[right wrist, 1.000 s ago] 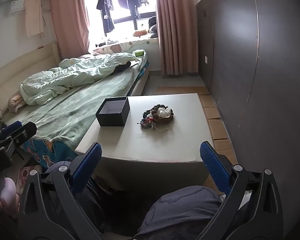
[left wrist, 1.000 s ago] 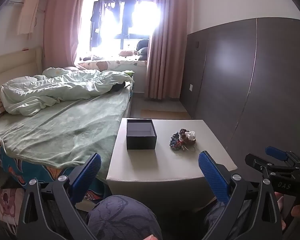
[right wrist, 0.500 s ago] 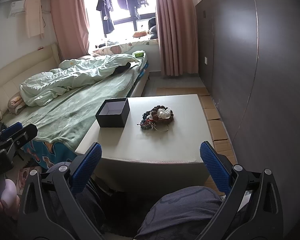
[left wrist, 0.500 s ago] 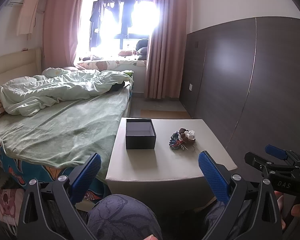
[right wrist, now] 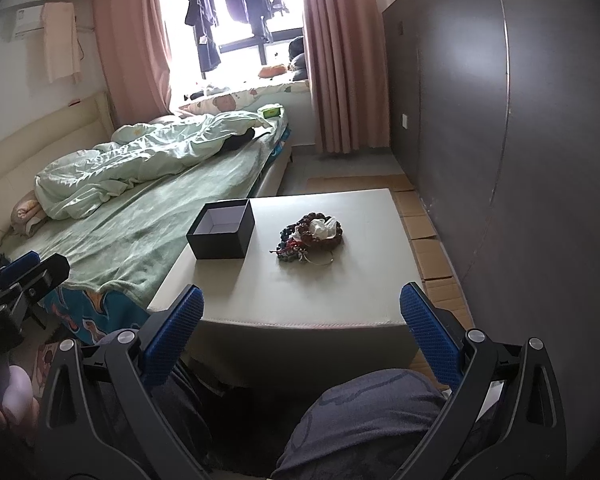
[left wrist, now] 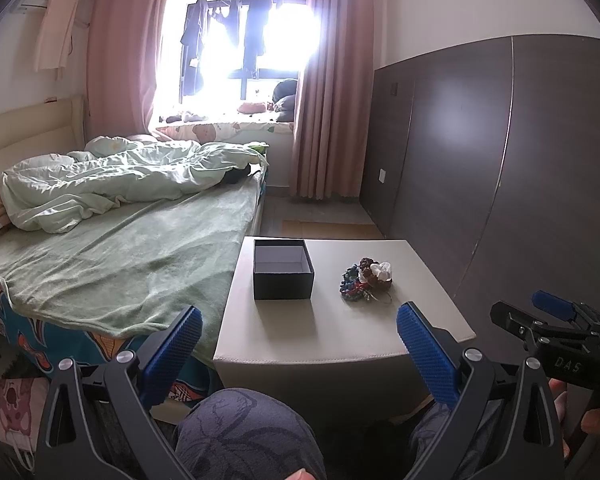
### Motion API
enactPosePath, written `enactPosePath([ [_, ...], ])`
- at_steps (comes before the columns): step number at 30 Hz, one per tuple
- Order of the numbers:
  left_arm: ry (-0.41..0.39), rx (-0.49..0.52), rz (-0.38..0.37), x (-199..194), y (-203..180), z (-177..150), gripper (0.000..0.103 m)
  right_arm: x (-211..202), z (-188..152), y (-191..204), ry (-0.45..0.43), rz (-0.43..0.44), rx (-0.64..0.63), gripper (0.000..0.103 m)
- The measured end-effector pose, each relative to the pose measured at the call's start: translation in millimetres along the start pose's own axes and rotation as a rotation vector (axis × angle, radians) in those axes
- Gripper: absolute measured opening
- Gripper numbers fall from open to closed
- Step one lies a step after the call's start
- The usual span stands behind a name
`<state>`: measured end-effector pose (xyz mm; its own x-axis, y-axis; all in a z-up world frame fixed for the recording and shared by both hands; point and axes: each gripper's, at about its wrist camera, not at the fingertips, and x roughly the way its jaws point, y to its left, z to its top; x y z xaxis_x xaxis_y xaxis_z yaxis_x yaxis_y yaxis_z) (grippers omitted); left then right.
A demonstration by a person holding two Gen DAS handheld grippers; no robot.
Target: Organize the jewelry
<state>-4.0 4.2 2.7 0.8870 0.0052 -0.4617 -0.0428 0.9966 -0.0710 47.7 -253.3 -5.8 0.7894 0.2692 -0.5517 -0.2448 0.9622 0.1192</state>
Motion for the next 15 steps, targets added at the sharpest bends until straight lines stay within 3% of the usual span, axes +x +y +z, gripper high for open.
enactPosePath([
  [15,0.026,0.016,-0.024,7,-6,-6,0.095,-14,-7,7,-0.035,-0.029,-0.004,0.098],
])
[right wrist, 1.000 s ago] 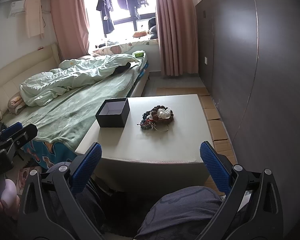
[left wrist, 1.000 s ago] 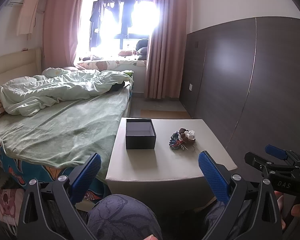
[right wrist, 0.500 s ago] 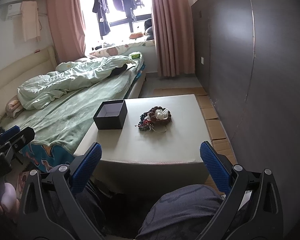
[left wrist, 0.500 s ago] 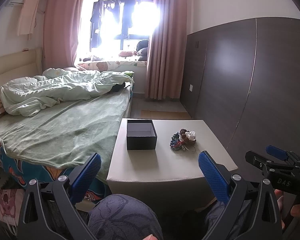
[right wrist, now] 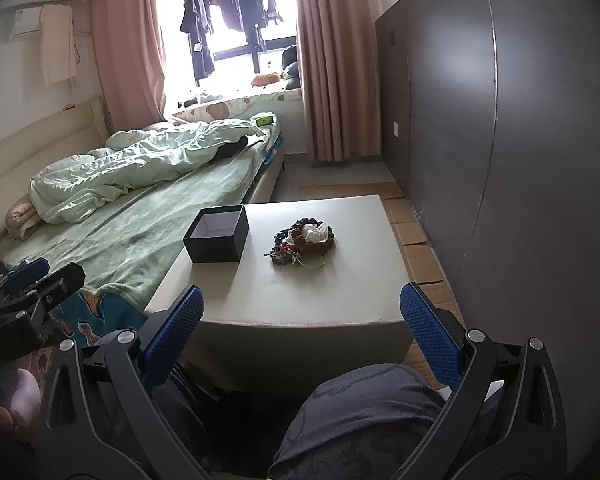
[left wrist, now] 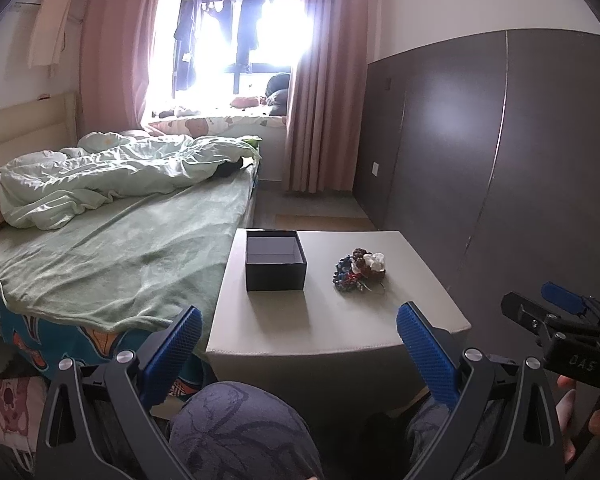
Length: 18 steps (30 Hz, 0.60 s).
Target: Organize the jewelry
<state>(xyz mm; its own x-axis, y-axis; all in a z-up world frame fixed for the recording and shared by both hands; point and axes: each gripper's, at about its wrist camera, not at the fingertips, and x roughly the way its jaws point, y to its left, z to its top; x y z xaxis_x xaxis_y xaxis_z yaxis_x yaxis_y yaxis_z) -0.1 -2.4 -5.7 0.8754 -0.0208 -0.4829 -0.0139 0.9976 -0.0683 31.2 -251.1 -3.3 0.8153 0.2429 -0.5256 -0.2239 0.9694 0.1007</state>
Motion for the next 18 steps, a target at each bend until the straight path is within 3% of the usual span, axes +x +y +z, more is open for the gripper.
enactPosePath([
  [18,-0.010,-0.006,-0.015,-8.2,3.8,0.0,0.095,-1.7,-1.1,2.8,-0.008,0.003,0.003,0.098],
])
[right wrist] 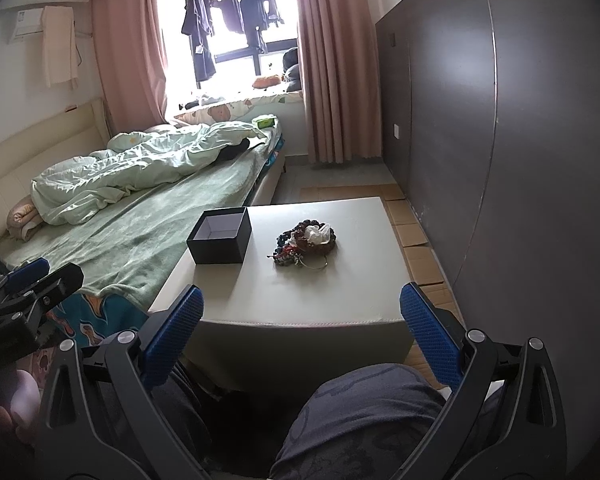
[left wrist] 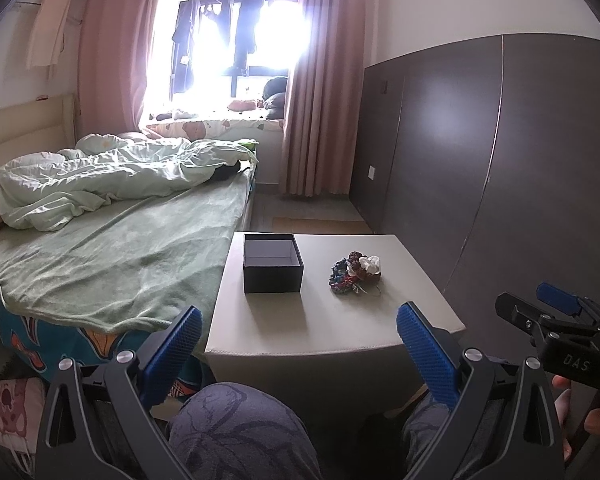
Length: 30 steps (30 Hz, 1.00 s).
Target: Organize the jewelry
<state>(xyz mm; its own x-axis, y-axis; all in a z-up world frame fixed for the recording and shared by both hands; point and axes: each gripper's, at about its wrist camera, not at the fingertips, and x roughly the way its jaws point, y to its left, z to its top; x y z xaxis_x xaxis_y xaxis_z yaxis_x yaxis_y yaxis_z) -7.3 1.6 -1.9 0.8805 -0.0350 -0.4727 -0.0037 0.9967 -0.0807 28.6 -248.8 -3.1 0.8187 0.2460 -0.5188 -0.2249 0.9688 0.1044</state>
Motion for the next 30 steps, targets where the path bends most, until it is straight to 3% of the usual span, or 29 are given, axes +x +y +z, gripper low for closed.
enactPosePath([
  [15,-0.022,-0.009,0.004,0,-1,5,0.095,-1,6,-2,-0.008,0.013,0.013,0.098],
  [30,0.000,-0.009,-0.018,39,-4,32,0.095,31,32,-15,-0.005,0.004,0.008,0.098],
])
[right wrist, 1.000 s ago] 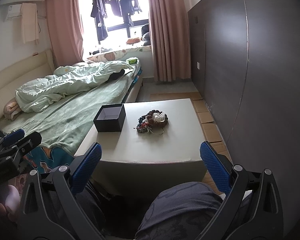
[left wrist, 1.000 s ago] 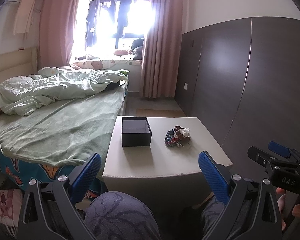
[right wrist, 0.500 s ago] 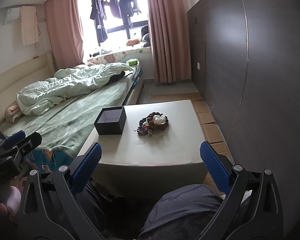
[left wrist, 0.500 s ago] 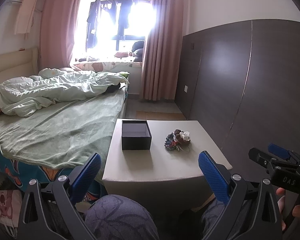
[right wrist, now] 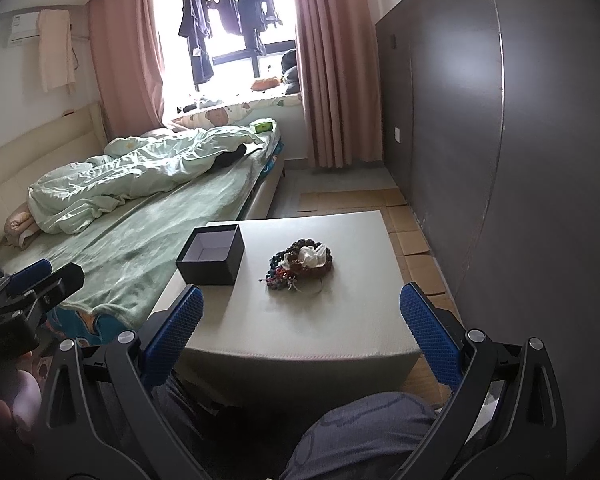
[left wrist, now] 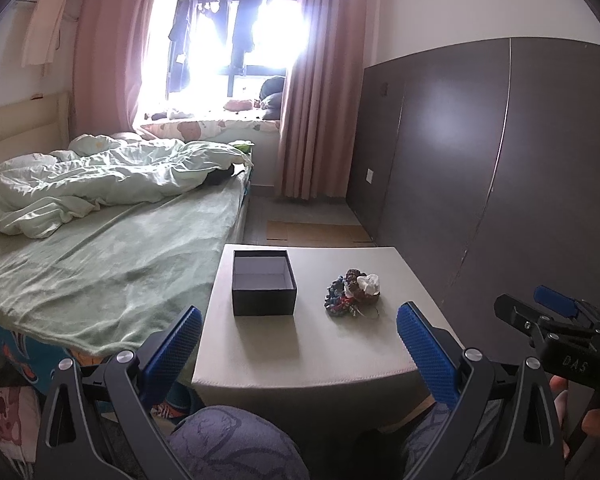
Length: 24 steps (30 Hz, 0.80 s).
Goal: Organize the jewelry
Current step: 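Lower the left tool onto the brown bead bracelet and close it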
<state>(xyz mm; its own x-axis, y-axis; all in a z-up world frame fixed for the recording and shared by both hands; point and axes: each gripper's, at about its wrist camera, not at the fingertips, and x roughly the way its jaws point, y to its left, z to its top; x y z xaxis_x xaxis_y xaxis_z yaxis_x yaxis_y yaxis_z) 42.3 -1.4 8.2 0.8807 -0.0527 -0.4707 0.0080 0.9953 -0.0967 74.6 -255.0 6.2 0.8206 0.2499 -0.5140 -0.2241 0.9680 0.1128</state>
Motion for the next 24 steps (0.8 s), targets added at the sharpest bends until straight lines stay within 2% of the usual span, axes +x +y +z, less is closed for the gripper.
enactPosePath([
  [9,0.042,0.019,-0.053,47,-7,12,0.094,39,13,-27,0.024,0.002,0.042,0.098],
  [13,0.082,0.019,-0.081,74,-9,13,0.088,58,17,-38,0.042,0.004,0.067,0.098],
  [15,0.104,0.017,-0.088,88,-10,14,0.080,68,18,-44,0.054,0.011,0.080,0.098],
  [19,0.147,0.010,-0.111,114,-12,12,0.077,88,17,-53,0.087,0.028,0.106,0.098],
  [21,0.163,0.004,-0.125,126,-13,12,0.070,98,17,-56,0.102,0.041,0.111,0.096],
  [24,0.194,-0.006,-0.152,144,-14,12,0.063,117,19,-62,0.137,0.077,0.141,0.078],
])
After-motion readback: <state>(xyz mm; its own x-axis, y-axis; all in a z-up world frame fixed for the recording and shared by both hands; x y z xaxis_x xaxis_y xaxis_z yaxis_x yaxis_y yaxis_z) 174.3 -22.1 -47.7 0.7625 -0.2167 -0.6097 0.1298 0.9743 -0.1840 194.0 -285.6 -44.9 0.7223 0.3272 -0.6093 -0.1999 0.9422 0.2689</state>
